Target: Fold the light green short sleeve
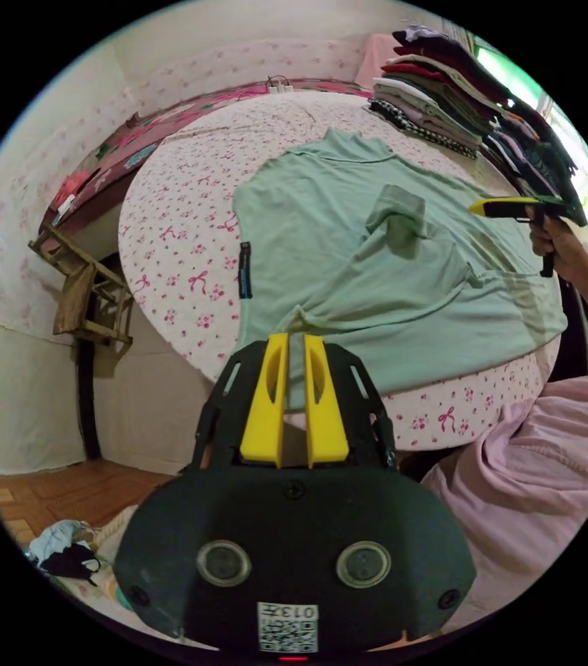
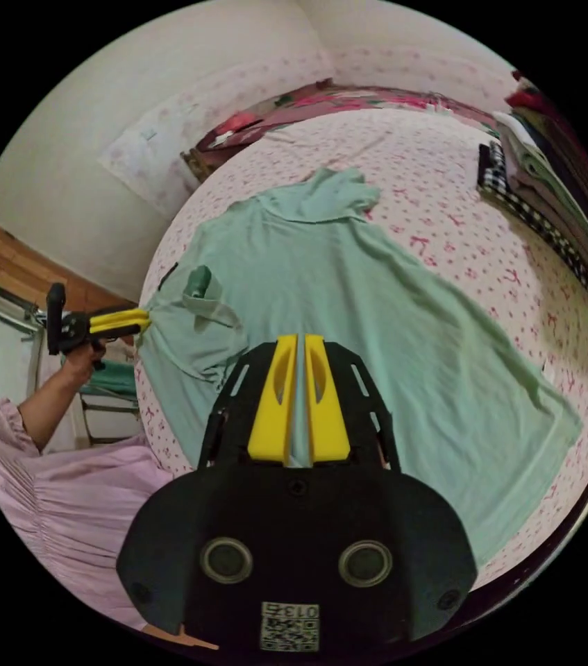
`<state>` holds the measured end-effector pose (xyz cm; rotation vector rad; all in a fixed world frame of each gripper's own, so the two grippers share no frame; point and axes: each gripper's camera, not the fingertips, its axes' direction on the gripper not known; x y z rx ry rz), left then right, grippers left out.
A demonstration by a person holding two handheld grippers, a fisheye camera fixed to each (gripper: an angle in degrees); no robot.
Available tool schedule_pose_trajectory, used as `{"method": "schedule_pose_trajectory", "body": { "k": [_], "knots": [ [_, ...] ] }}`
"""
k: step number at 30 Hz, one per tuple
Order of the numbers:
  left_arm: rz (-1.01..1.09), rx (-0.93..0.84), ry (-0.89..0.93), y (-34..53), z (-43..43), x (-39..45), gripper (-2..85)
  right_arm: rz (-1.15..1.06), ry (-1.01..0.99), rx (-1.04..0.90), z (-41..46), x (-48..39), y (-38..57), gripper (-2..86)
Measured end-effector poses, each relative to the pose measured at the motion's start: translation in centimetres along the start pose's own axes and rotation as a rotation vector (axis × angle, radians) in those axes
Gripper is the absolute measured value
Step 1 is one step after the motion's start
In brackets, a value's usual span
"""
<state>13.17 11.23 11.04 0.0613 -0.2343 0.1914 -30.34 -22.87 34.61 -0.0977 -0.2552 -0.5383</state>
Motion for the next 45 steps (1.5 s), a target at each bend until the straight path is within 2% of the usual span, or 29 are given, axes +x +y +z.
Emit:
{"method": "schedule_pose_trajectory", "body": {
  "k": [8,12,16,18,22,24,26,29,31,34,39,42,45],
  "knots": [
    [0.068,0.071,-0.013,-0.9,-1.0,1.7,4.1,-0.291,-0.098,0.021,4.1,-6.4,-5.4,9.4],
    [0.125,0.038,-0.044,-1.8,0.4,2.7,5.0,-0.312,-0.101,-0.011,6.8,-7.3,-8.5,10.8],
    [0.117,-0.010,-0.050,-1.9,1.7,2.5,6.1,-0.279,-0.200,-0.170,10.1,-5.8,-11.1,3.6],
    [0.096,0.007,-0.056,-1.3,1.8,2.2,6.7,-0.245,-0.195,-0.090,8.9,-4.8,-11.1,2.5],
    [0.039,0.032,-0.077,-0.4,1.9,1.6,7.0,-0.045,-0.352,0.136,6.8,-0.2,-10.5,1.6],
    [0.004,0.030,-0.057,-0.4,2.0,0.9,7.4,0.014,-0.331,0.206,7.0,1.2,-10.4,1.7],
    [-0.012,0.027,-0.045,-0.5,1.9,0.3,7.4,0.086,-0.335,0.155,7.8,2.8,-10.9,2.1],
    [-0.049,0.055,-0.030,-0.4,1.4,-0.6,6.5,0.029,-0.249,0.156,7.0,2.9,-10.4,2.7],
    [-0.083,0.082,-0.027,-0.2,0.8,-1.3,5.5,-0.051,-0.153,0.082,6.9,2.4,-9.3,3.5],
    [-0.110,0.132,-0.022,0.2,-0.1,-2.0,5.0,-0.119,-0.119,-0.058,8.4,2.0,-7.2,4.7],
    [0.043,0.082,-0.001,-1.3,1.1,0.1,7.0,-0.168,-0.130,-0.203,12.1,0.4,-4.7,5.2],
    [0.087,0.027,-0.037,-2.1,2.4,1.0,6.8,-0.208,-0.051,-0.203,12.8,-0.9,-4.5,2.4],
    [0.029,0.034,-0.026,-1.9,2.4,0.0,6.7,-0.184,-0.039,-0.101,10.6,-0.6,-4.3,1.6]
  ]
}}
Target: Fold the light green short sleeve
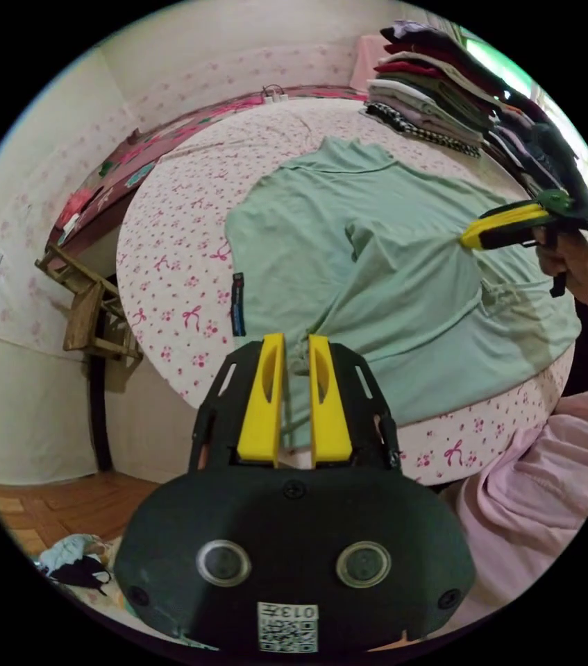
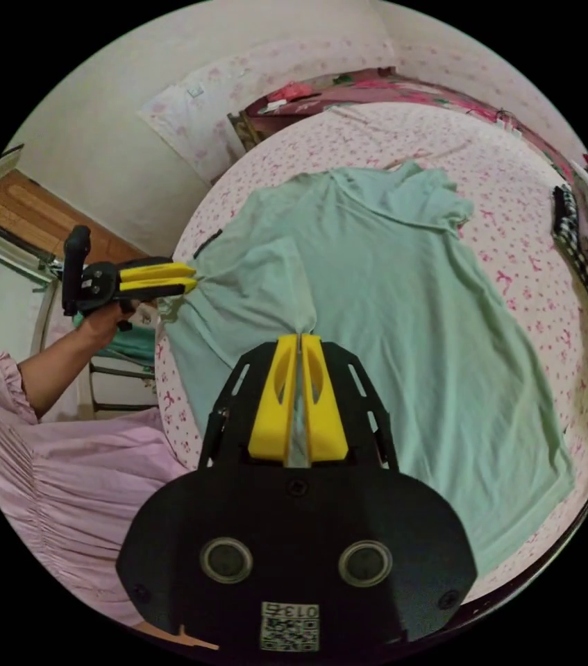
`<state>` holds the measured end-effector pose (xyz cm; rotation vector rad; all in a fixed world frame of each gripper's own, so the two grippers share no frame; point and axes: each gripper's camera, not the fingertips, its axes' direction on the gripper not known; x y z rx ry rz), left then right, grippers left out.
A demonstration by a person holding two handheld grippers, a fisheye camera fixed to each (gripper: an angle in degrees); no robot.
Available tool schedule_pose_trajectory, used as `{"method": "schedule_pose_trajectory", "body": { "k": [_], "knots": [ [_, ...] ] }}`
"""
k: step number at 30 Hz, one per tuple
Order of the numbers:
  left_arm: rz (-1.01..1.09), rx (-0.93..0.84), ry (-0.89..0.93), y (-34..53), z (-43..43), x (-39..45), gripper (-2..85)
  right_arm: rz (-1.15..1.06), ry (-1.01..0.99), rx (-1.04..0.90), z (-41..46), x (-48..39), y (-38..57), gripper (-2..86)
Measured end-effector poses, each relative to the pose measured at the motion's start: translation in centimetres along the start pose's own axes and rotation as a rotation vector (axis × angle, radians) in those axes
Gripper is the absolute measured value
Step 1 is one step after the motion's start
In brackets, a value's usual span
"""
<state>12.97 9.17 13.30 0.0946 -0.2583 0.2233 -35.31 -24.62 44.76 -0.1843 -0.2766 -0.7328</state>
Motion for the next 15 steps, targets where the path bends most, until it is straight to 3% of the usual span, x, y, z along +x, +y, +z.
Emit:
{"method": "schedule_pose_trajectory", "body": {
  "k": [4,9,15],
  "knots": [
    [-0.084,0.026,0.063,0.7,-0.5,-1.7,6.6,0.054,0.097,0.012,-1.3,1.9,0.9,2.5],
    [-0.041,0.054,0.017,0.1,-1.6,-1.5,5.5,-0.029,-0.009,0.085,-1.7,1.0,-3.0,5.3],
    [0.039,0.031,-0.010,-0.2,-1.9,-0.4,5.5,-0.126,-0.047,-0.036,2.5,-1.6,-9.9,8.1]
  ]
}}
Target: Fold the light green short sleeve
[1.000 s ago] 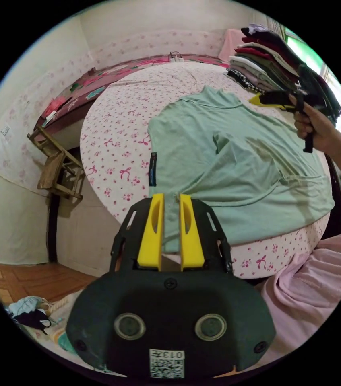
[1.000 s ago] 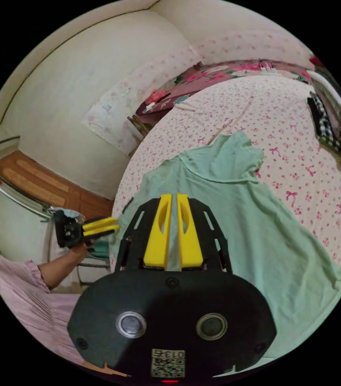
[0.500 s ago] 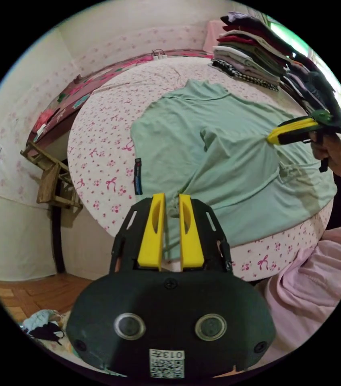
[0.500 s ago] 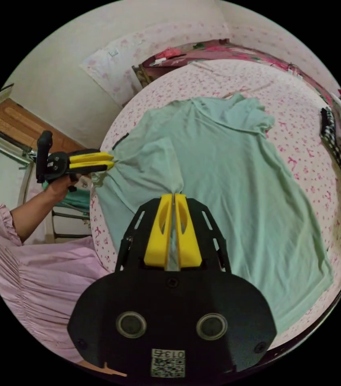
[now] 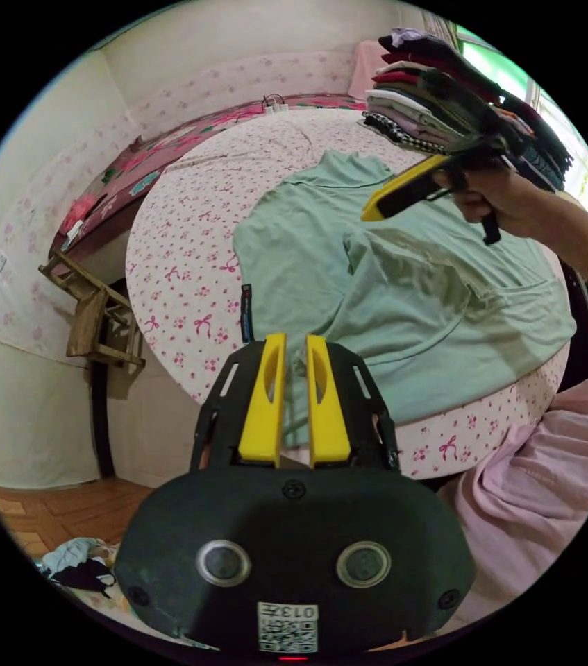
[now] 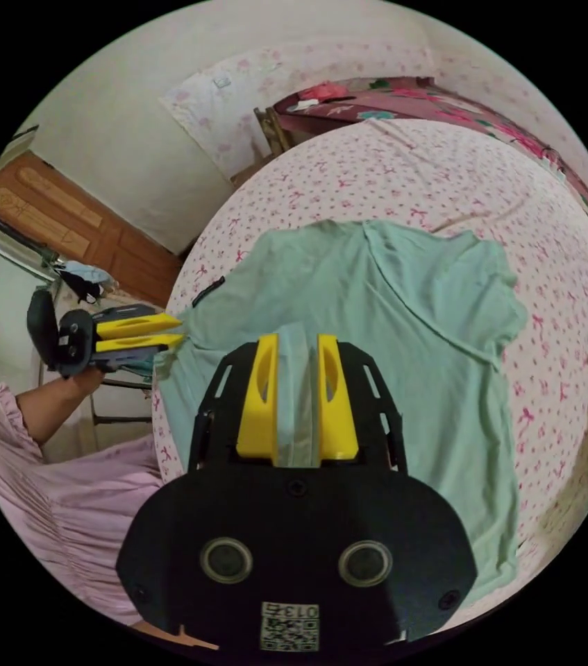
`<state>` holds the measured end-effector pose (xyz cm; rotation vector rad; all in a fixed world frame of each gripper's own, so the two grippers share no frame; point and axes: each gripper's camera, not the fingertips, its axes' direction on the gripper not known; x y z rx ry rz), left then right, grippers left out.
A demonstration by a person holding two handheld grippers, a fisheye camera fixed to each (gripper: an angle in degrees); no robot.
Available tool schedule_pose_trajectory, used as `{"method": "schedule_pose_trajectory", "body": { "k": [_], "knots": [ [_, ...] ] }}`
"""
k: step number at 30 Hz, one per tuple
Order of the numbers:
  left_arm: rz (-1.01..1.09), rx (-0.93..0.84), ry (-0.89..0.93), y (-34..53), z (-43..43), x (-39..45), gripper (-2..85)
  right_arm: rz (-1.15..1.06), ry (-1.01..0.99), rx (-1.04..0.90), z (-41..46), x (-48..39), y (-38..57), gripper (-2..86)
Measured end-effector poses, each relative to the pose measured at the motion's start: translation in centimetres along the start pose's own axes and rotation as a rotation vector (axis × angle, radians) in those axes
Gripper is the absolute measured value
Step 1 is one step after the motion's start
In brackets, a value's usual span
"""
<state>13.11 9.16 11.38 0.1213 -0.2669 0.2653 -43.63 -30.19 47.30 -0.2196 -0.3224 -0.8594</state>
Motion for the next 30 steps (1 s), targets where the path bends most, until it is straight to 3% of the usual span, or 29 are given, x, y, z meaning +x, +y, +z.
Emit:
{"method": "schedule_pose_trajectory", "body": {
  "k": [6,13,17,25,30],
  "knots": [
    [0.040,-0.032,0.026,0.5,0.4,1.1,5.2,-0.076,-0.062,-0.152,2.5,-1.8,-1.7,2.8],
    [-0.021,-0.029,0.053,0.8,1.2,-0.3,3.1,-0.147,-0.110,0.151,-7.0,-4.5,3.8,1.4],
    [-0.050,-0.006,0.074,1.2,1.2,-1.0,2.0,-0.233,-0.016,0.192,-9.3,-8.3,9.2,1.2],
    [-0.086,0.038,0.103,2.1,1.4,-1.6,1.9,-0.335,0.226,0.045,-3.0,-19.2,19.2,0.8],
    [-0.203,0.028,0.090,3.5,0.8,-3.3,2.8,-0.258,0.159,-0.079,-1.3,-19.3,21.0,0.8]
  ]
}}
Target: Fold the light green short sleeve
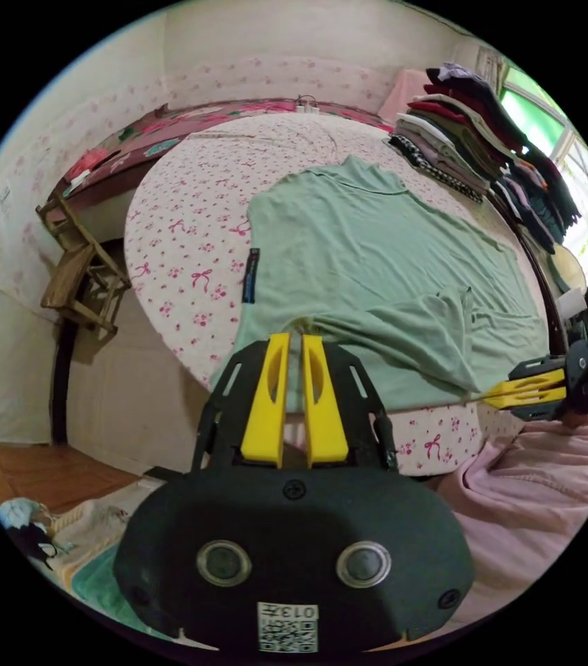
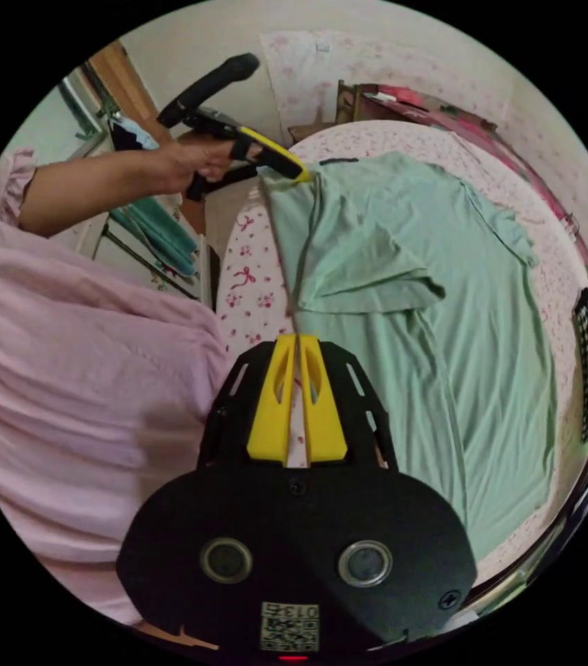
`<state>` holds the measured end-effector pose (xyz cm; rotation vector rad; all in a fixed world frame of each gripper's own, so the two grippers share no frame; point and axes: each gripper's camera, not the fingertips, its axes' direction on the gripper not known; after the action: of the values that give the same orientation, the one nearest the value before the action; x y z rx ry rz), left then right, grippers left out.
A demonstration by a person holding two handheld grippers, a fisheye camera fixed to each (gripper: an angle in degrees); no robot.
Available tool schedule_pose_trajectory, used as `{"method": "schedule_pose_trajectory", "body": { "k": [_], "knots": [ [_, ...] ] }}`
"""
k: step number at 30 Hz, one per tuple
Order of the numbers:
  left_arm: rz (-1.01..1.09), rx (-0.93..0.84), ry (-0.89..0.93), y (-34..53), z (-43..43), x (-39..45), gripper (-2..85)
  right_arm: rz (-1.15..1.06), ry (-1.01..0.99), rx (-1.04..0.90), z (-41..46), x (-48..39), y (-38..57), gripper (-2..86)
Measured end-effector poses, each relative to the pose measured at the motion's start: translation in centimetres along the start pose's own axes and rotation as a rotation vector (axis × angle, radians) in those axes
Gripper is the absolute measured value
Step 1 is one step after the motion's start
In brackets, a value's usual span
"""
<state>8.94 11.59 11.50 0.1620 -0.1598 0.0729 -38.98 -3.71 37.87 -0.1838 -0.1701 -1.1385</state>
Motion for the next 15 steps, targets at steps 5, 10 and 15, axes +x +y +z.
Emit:
{"method": "schedule_pose_trajectory", "body": {
  "k": [5,10,15],
  "knots": [
    [0.030,0.009,-0.037,1.0,-1.3,-0.5,4.9,0.197,0.056,0.106,-3.7,5.2,1.2,2.9],
    [0.220,0.027,-0.157,-0.2,-1.5,2.7,7.0,0.211,0.080,0.131,-4.1,8.7,-1.4,6.7],
    [0.347,-0.034,-0.224,-1.1,0.9,5.4,5.5,0.125,0.100,0.055,-2.6,9.2,-3.8,3.9]
  ]
}}
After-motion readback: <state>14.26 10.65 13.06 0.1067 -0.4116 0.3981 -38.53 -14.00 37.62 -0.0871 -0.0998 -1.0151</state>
